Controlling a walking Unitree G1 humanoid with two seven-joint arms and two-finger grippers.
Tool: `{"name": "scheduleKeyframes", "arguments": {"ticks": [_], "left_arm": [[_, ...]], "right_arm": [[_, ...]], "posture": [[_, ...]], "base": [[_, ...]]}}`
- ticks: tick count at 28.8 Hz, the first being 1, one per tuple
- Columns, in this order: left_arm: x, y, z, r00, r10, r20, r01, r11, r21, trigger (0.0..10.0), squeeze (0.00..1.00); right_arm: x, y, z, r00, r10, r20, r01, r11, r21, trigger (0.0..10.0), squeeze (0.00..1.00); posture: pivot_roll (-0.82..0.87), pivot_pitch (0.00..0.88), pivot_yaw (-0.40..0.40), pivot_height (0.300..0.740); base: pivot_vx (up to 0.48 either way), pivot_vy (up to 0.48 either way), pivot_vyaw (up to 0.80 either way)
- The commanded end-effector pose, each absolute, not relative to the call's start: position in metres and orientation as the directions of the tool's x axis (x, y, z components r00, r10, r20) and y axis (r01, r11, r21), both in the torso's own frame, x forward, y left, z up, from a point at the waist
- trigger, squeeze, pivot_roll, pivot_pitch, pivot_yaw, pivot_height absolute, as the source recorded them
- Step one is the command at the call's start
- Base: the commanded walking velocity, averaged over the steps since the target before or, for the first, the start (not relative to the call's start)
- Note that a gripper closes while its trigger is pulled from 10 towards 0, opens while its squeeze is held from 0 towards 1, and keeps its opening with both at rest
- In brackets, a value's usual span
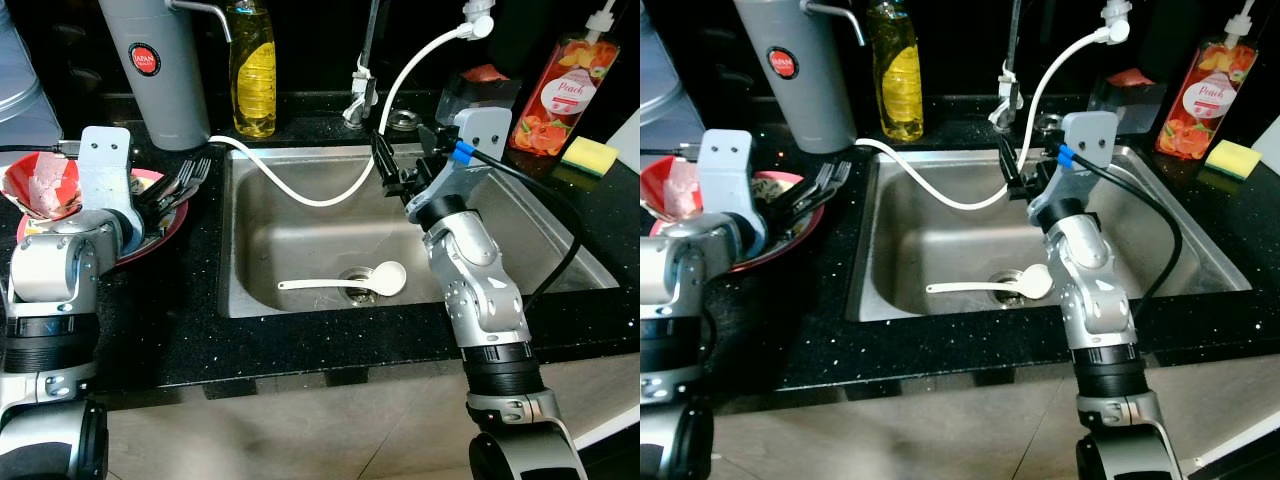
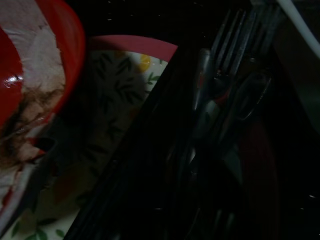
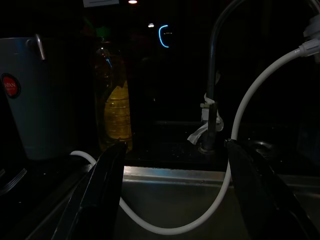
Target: Kitchen organization
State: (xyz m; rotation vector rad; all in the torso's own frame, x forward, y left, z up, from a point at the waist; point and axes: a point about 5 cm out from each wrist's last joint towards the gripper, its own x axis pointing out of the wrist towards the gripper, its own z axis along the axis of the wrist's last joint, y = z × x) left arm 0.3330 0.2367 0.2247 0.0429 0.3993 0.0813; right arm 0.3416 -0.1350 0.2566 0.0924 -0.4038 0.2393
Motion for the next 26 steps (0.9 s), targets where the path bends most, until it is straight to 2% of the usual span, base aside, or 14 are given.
{"name": "scheduleKeyframes", "arguments": {"ticks": [1,3,6,8,9,10,14,15,17,22,23,24,25,26], "left_arm": [[0.33,0.24,0.214,0.892,0.096,-0.441,-0.074,0.995,0.067,4.7,0.0],[0.329,0.24,0.213,0.888,0.094,-0.451,-0.073,0.995,0.063,4.7,0.0],[0.328,0.24,0.212,0.882,0.091,-0.462,-0.073,0.996,0.057,5.5,0.0],[0.328,0.241,0.212,0.88,0.092,-0.466,-0.072,0.996,0.061,4.2,0.0],[0.328,0.241,0.212,0.881,0.094,-0.463,-0.072,0.995,0.066,1.8,0.0],[0.328,0.241,0.212,0.883,0.096,-0.459,-0.07,0.995,0.073,0.0,0.0],[0.33,0.24,0.218,0.903,0.104,-0.416,-0.078,0.994,0.079,0.0,0.0],[0.333,0.237,0.23,0.933,0.093,-0.347,-0.073,0.995,0.071,0.0,0.0],[0.333,0.236,0.232,0.939,0.09,-0.331,-0.07,0.995,0.069,0.0,0.0],[0.335,0.223,0.264,0.988,0.021,-0.156,-0.014,0.999,0.05,0.0,0.0],[0.335,0.222,0.266,0.988,0.016,-0.151,-0.008,0.998,0.055,8.0,0.0],[0.335,0.222,0.266,0.988,0.016,-0.151,-0.008,0.998,0.055,8.0,0.0],[0.335,0.221,0.267,0.989,0.015,-0.15,-0.006,0.998,0.06,10.0,0.0],[0.335,0.221,0.268,0.989,0.016,-0.149,-0.006,0.998,0.065,10.0,0.0]], "right_arm": [[0.34,-0.137,0.257,0.889,0.206,0.409,-0.247,0.968,0.049,10.0,0.0],[0.34,-0.137,0.257,0.889,0.206,0.41,-0.247,0.968,0.05,10.0,0.0],[0.34,-0.137,0.257,0.889,0.205,0.409,-0.248,0.967,0.055,10.0,0.0],[0.34,-0.137,0.257,0.889,0.205,0.409,-0.249,0.967,0.056,10.0,0.0],[0.34,-0.137,0.257,0.889,0.205,0.409,-0.248,0.967,0.056,10.0,0.0],[0.34,-0.137,0.257,0.889,0.204,0.409,-0.248,0.967,0.057,10.0,0.0],[0.341,-0.137,0.257,0.889,0.204,0.409,-0.249,0.967,0.058,10.0,0.0],[0.341,-0.137,0.257,0.889,0.205,0.41,-0.25,0.966,0.059,10.0,0.0],[0.341,-0.137,0.257,0.888,0.205,0.411,-0.251,0.966,0.059,10.0,0.0],[0.341,-0.137,0.258,0.887,0.205,0.414,-0.253,0.965,0.062,10.0,0.0],[0.341,-0.137,0.259,0.886,0.205,0.415,-0.253,0.965,0.063,10.0,0.0],[0.341,-0.137,0.259,0.886,0.205,0.415,-0.253,0.965,0.063,10.0,0.0],[0.341,-0.137,0.259,0.886,0.206,0.416,-0.254,0.965,0.064,10.0,0.0],[0.341,-0.137,0.259,0.886,0.206,0.416,-0.254,0.965,0.064,10.0,0.0]], "posture": [[0.23,0.0,-0.002,0.74],[0.23,0.0,-0.002,0.74],[0.23,0.0,-0.002,0.74],[0.23,0.0,-0.002,0.74],[0.23,0.0,-0.005,0.74],[0.23,0.0,-0.005,0.74],[0.23,0.0,-0.007,0.74],[0.23,0.0,-0.007,0.74],[0.23,0.0,-0.007,0.74],[0.23,0.0,-0.009,0.74],[0.23,0.0,-0.009,0.74],[0.23,0.0,-0.009,0.74],[0.23,0.0,-0.009,0.74],[0.23,0.0,-0.009,0.74]], "base": [[0.0,0.0,0.0],[0.0,0.0,0.0],[0.0,0.0,0.0],[0.0,0.0,0.0],[0.0,0.0,0.0],[0.0,0.0,0.0],[0.0,0.0,0.0],[0.0,0.0,0.0],[0.0,0.0,0.0],[0.0,0.0,0.0],[0.0,0.0,0.0],[0.0,0.0,0.0],[0.0,0.0,0.0],[0.0,0.0,0.0]]}}
